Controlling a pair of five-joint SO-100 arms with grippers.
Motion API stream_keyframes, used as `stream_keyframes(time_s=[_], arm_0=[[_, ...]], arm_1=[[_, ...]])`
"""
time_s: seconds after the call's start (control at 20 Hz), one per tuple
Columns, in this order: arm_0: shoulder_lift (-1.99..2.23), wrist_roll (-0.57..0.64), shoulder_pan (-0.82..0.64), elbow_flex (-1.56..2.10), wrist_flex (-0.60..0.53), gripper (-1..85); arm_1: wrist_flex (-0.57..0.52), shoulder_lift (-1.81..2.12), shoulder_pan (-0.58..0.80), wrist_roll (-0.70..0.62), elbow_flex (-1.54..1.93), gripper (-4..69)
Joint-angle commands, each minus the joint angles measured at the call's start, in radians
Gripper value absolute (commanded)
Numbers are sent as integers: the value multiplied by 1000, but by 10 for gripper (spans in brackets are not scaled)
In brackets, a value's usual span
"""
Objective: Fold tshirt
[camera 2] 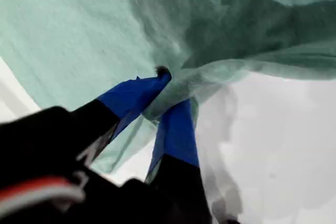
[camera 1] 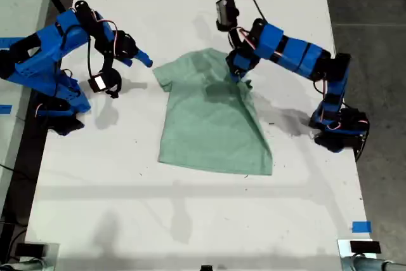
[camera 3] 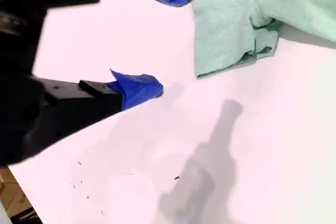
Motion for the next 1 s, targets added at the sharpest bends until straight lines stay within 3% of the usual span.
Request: stream_keyframes(time_s=[0.0,0.05,0.1,0.15,0.45,0.95], arm_0=[[5,-18,18,-5,-15,242],[5,-18,23,-5,-15,243],[5,-23,28,-6,-15,245],[9,-26,29,-8,-14,247],[34,-35,43,-17,-15,274],[-241,-6,29,-204,-23,293]], arm_1=[[-71,-132,-48,55,-186,-3],[-89,-167,-49,72,-184,36],[-60,-198,-46,92,-199,279],[-26,-201,-38,95,-202,423],[112,135,-17,40,-183,320],[124,884,77,-2,451,246]])
